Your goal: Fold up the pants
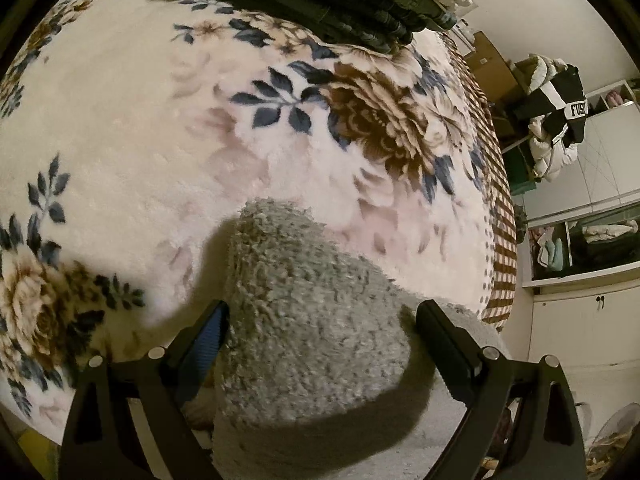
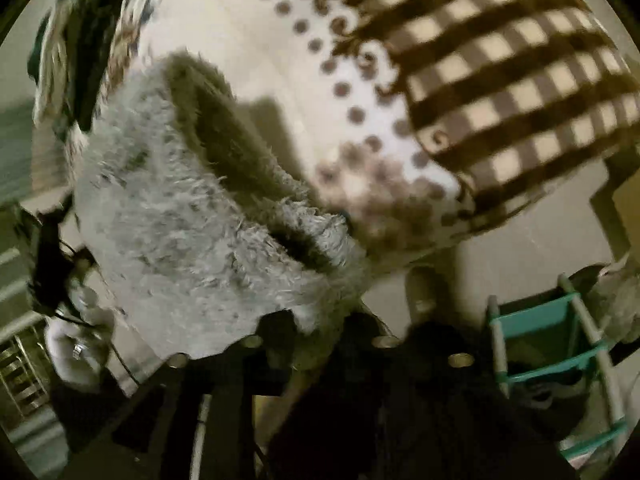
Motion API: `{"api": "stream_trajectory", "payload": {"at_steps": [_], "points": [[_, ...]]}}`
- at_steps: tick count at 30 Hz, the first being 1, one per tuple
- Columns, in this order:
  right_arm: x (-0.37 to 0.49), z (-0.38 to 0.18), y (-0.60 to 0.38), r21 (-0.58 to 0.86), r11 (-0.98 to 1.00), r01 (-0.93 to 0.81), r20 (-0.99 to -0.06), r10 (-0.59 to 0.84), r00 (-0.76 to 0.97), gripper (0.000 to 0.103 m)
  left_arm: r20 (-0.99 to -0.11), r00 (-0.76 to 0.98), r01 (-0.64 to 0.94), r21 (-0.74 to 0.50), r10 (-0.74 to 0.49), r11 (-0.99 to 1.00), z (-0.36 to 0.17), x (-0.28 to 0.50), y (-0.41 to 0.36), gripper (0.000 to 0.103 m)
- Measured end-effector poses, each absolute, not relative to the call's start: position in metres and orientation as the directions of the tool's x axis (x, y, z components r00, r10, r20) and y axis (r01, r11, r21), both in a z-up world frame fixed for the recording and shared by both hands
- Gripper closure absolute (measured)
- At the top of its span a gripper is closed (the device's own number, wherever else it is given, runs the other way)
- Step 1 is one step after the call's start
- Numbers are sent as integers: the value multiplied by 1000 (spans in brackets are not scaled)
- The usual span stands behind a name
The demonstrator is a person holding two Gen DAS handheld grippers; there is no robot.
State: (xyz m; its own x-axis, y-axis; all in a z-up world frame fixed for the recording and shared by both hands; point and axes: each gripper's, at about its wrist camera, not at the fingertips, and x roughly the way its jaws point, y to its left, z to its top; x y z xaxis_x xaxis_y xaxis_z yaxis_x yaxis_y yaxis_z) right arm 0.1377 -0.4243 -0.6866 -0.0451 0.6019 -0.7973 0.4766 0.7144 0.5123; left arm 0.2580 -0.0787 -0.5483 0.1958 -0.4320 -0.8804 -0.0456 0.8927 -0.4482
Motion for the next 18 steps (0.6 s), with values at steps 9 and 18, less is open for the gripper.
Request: {"api": "stream_trajectory", "payload": {"at_steps": [9, 18], "points": [[228, -655, -435, 612, 720, 328, -788, 592, 169, 22, -881, 192, -19, -444, -432, 896, -550, 259, -82, 8], [270, -656, -415, 564, 776, 281, -824, 505, 259, 77, -872, 196, -24, -462, -449, 887, -554, 265, -76, 8]]}}
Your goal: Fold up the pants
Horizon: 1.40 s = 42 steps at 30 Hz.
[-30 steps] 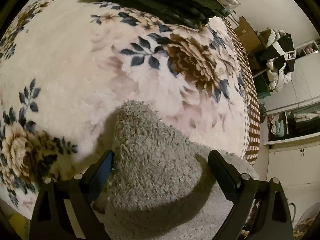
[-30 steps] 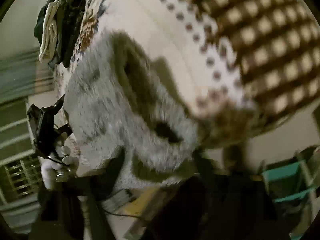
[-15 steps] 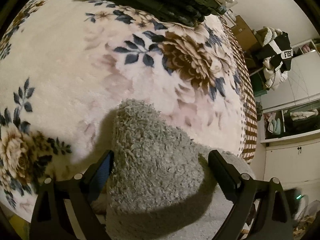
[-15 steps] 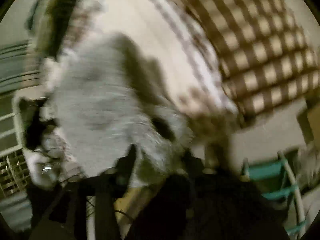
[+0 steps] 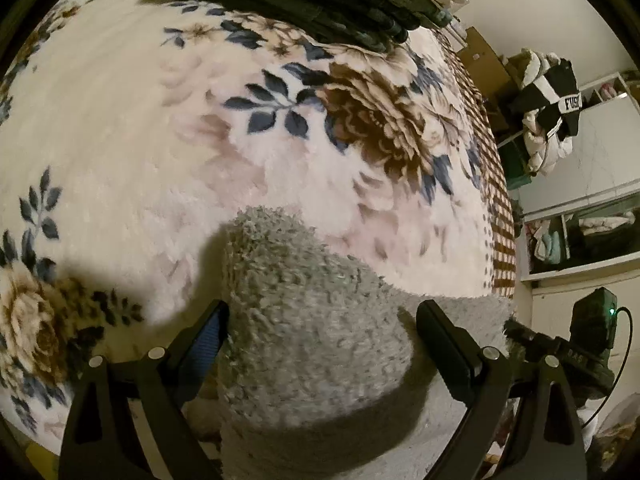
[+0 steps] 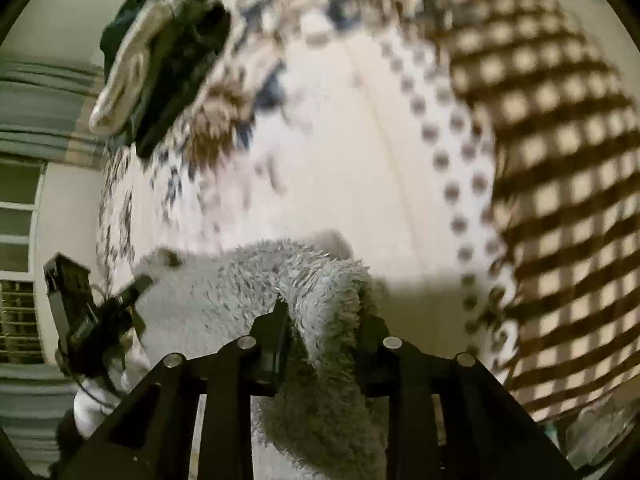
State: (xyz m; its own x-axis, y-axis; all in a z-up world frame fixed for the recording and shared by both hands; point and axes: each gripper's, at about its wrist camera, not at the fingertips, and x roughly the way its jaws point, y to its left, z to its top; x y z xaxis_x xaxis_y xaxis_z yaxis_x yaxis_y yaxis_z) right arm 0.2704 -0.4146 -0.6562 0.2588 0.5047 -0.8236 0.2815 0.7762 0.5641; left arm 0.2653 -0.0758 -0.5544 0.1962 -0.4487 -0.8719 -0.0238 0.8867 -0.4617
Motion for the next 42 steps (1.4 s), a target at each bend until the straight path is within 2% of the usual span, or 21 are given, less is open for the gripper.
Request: {"api": "stream_trajectory", "payload": {"at_steps": [5, 7, 8, 9, 10, 11, 12, 13, 17, 20, 24, 26, 31, 33, 35, 36, 38, 42], "points": [[275, -682, -423, 507, 784, 358, -862, 446, 242, 77, -881, 188, -39, -448, -433, 893, -566, 271, -73, 8], [273, -706, -426, 528, 757, 385, -848, 494, 192, 72, -874, 172, -56, -470, -455, 881, -569, 271, -70, 8], [271, -712, -432, 571, 709, 415, -816, 547, 187, 65, -867, 175, -57, -482, -467, 874, -566, 269, -69, 8], [268, -711, -438, 600, 674, 431, -791, 580, 193, 48, -856, 184, -49, -498, -482, 866, -558, 266, -66, 8], [265, -708, -444, 620, 653, 434, -774, 601, 201, 35, -843, 195, -40, -518, -502, 854, -552, 262, -64, 8], [260, -700, -450, 646, 636, 421, -754, 619, 222, 9, -823, 214, -31, -544, -526, 838, -544, 257, -61, 8], [252, -691, -456, 677, 619, 397, -729, 635, 254, 0, -801, 237, -22, -570, -550, 821, -535, 250, -57, 7], [246, -686, -459, 694, 612, 380, -716, 646, 266, 0, -774, 259, -18, -602, -577, 799, -527, 241, -53, 0], [216, -703, -455, 734, 589, 339, -665, 726, 177, 0, -726, 268, -24, -662, -634, 749, -529, 213, -49, 0], [202, -730, -441, 782, 528, 332, -589, 800, 113, 0, -761, 206, -34, -634, -615, 773, -551, 203, -58, 0], [199, -743, -409, 837, 479, 263, -513, 855, 77, 0, -818, 139, 36, -560, -559, 828, -575, 200, -70, 0], [205, -750, -396, 817, 527, 235, -553, 831, 58, 0, -837, 87, 34, -540, -540, 841, -594, 201, -70, 0], [210, -758, -389, 824, 503, 260, -539, 838, 89, 0, -762, 84, -51, -646, -642, 761, -600, 198, -62, 0], [208, -752, -385, 826, 514, 232, -545, 833, 99, 10, -742, 110, -34, -668, -662, 743, -591, 195, -64, 0], [203, -748, -385, 828, 516, 222, -546, 831, 105, 35, -716, 133, 4, -691, -685, 723, -577, 192, -67, 8], [202, -745, -386, 827, 517, 221, -548, 829, 110, 44, -710, 138, 15, -696, -691, 718, -571, 192, -69, 13], [198, -737, -389, 821, 527, 219, -560, 818, 129, 50, -702, 145, 22, -703, -698, 711, -560, 190, -68, 36], [192, -716, -399, 824, 520, 224, -559, 811, 172, 56, -700, 154, 24, -703, -698, 711, -534, 191, -70, 36]]}}
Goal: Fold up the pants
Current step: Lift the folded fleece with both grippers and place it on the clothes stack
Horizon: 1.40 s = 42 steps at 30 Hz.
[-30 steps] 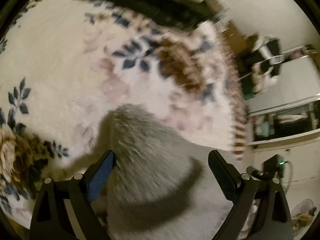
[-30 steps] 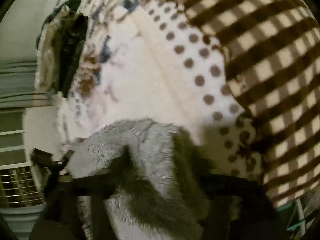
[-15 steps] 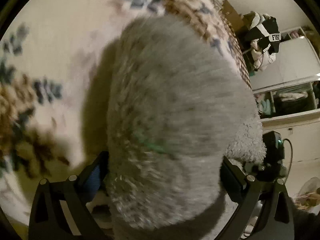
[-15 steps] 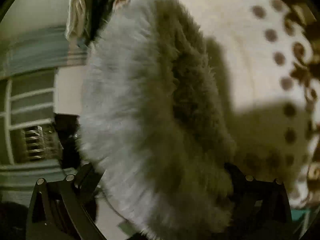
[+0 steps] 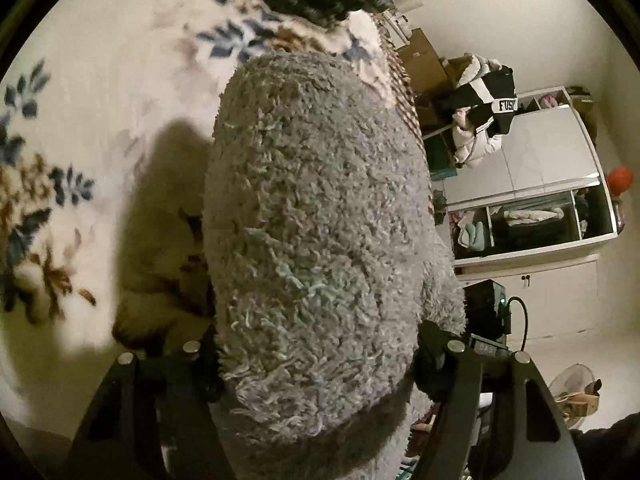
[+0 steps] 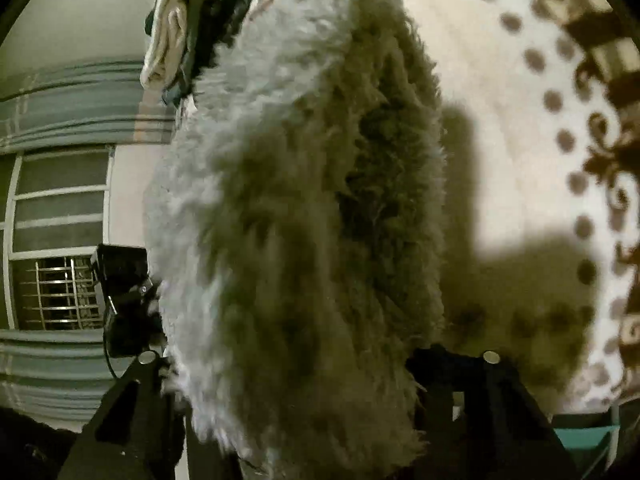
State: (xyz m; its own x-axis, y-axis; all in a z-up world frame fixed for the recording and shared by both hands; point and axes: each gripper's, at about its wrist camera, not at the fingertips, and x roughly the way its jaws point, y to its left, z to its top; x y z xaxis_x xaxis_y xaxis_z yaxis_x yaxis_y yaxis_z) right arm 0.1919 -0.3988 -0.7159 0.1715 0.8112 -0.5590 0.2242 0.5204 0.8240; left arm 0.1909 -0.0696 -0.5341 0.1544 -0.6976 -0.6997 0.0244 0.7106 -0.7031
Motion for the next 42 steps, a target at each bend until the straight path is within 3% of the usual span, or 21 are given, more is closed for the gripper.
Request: {"api": "stream_trajectory", "payload": {"at_steps": [9, 19, 26, 32, 36, 39, 40, 42], "points": [[209, -620, -420, 826, 528, 196, -561, 799, 215, 56, -672, 209, 49, -718, -711, 694, -445, 236, -75, 36], [378, -483, -409, 800, 589, 117, -593, 744, 307, 56, -617, 298, 125, -731, -729, 670, -349, 435, -49, 36], [556, -458, -355, 789, 601, 130, -603, 717, 350, 56, -617, 313, 131, -725, -722, 676, -346, 602, -17, 36], [699, -490, -293, 758, 630, 172, -646, 687, 331, 56, -697, 270, 54, -678, -664, 733, -398, 694, 8, 35], [756, -528, -278, 674, 695, 251, -739, 635, 224, 42, -824, 188, 6, -543, -535, 839, -438, 707, 15, 35], [754, -537, -284, 637, 726, 260, -771, 602, 209, 21, -862, 206, 53, -462, -463, 885, -438, 694, 17, 13], [750, -535, -286, 609, 749, 262, -793, 573, 208, 19, -871, 211, 63, -441, -444, 895, -434, 691, 17, 8], [737, -531, -289, 544, 798, 260, -839, 504, 208, 12, -886, 223, 92, -395, -406, 914, -428, 686, 13, 8]]}}
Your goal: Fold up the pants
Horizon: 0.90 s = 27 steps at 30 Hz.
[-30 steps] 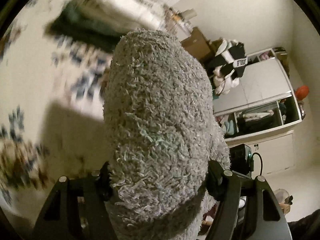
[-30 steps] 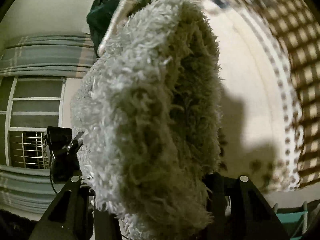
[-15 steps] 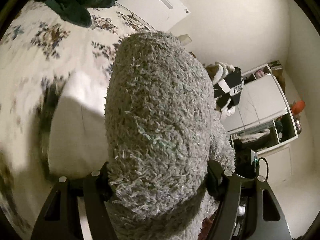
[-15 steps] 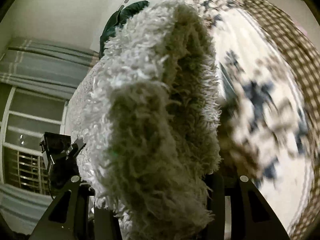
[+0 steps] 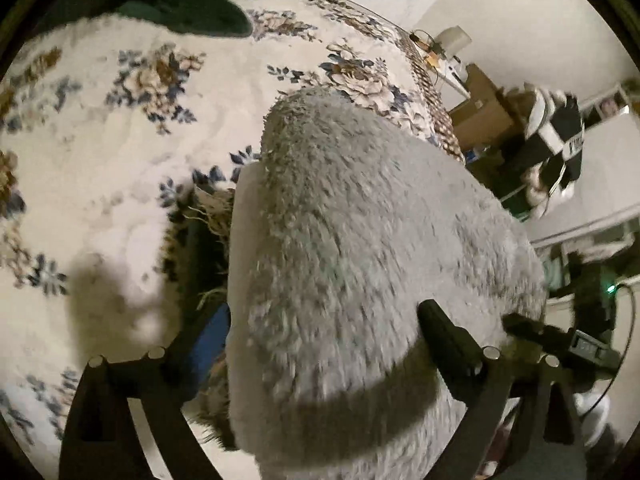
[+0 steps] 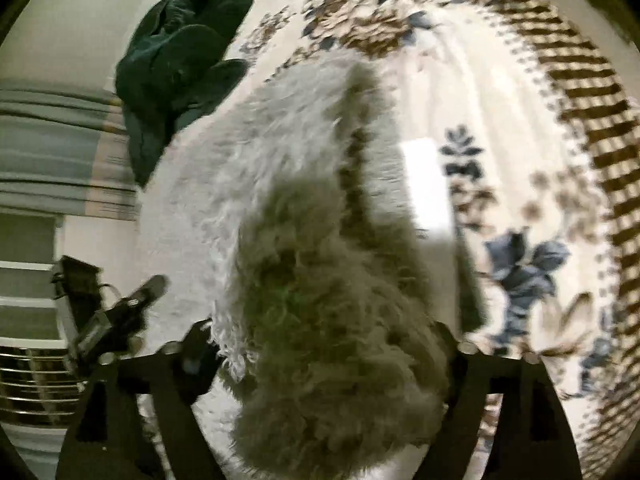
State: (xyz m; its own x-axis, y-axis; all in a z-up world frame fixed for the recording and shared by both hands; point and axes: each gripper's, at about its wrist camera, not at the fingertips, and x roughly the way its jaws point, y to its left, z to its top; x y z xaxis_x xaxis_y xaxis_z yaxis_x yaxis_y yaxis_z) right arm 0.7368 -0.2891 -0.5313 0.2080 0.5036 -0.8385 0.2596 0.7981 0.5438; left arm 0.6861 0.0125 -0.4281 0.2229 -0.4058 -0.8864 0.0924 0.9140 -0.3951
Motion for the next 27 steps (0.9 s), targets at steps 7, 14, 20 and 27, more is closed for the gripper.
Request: {"api": "stream_trajectory", "payload": {"at_steps": [7, 14, 20, 27], "points": [[687, -459, -276, 158, 962, 224, -954, 90, 287, 0, -911, 370, 141, -140, -183, 980, -381, 646, -9, 8], [632, -367, -254, -1, 977, 211, -902, -92, 422, 0, -875, 463, 150, -80, -142, 985, -323, 596, -22, 8], [569, -284, -242, -5, 983, 182, -853, -99, 512, 0, -834, 538, 121, -65, -121, 990, -259, 540, -29, 8], [483, -189, -234, 18, 991, 130, -784, -67, 617, 0, -789, 606, 97, -50, -99, 994, -191, 462, -43, 8]]}}
